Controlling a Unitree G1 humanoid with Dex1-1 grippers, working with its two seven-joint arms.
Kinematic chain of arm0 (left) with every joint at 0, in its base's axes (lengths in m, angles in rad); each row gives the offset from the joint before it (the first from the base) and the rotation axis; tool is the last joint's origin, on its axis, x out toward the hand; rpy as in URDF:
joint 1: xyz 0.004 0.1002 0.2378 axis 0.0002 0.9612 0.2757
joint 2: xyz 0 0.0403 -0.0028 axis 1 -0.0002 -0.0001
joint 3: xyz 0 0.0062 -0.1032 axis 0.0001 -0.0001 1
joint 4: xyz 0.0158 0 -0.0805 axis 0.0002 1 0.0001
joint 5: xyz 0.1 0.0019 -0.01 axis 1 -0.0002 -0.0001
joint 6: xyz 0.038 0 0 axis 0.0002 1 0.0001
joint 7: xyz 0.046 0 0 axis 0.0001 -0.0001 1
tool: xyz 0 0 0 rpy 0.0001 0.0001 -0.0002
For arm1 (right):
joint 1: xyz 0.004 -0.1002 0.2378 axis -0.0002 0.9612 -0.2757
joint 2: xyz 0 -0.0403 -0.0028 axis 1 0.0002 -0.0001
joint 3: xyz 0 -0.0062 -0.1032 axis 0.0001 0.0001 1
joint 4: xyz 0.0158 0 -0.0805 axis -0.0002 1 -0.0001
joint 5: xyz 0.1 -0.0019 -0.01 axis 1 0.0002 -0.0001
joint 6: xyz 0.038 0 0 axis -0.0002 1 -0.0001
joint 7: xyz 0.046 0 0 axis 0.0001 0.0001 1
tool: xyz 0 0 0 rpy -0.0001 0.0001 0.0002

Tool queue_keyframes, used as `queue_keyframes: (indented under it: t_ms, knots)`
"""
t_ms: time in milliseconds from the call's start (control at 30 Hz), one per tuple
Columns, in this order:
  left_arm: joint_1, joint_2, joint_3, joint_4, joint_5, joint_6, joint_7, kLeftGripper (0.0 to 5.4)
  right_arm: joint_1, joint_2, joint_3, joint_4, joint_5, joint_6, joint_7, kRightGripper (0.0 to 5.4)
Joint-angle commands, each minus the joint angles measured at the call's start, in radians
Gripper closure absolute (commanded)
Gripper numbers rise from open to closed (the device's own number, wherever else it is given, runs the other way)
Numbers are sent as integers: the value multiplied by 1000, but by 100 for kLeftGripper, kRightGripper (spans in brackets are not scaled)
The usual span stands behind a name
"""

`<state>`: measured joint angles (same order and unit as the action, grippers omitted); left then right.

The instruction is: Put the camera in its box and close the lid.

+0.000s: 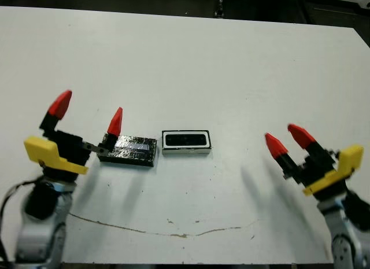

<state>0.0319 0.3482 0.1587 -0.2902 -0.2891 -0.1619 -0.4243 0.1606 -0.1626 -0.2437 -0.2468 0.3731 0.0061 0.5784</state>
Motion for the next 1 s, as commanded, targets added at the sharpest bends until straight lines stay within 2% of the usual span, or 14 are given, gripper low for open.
queue_keyframes:
  t_ms: [33,100,233,333,467,533,600,733,867,1000]
  knots:
    - [-48,118,18,20,-33,51,-117,0,16,11,14,33,-9,-38,-30,286]
    - [-90,204,24,26,-46,100,-192,0,12,16,25,45,-17,-52,-46,315]
    - [-170,357,18,18,2,179,-282,0,-2,16,45,63,-25,-36,-85,375]
    - [-241,442,-1,21,-1,253,-349,0,-14,14,58,79,-23,-36,-99,425]
    - [-376,527,-69,102,-54,348,-538,0,-21,12,67,94,-19,-45,-104,485]
    - [-455,555,-116,173,-77,356,-679,0,-20,11,71,93,-19,-43,-109,516]
    - [-543,561,-172,270,-90,341,-835,0,-17,9,73,86,-19,-32,-116,539]
    - [-654,528,-244,411,-93,353,-1007,0,-11,8,75,81,-15,-30,-121,539]
    - [-673,466,-245,499,-102,271,-1088,0,-7,5,79,72,-14,-25,-131,539]
    - [-673,420,-256,547,-116,260,-1154,0,-2,-4,79,69,-22,-26,-134,539]
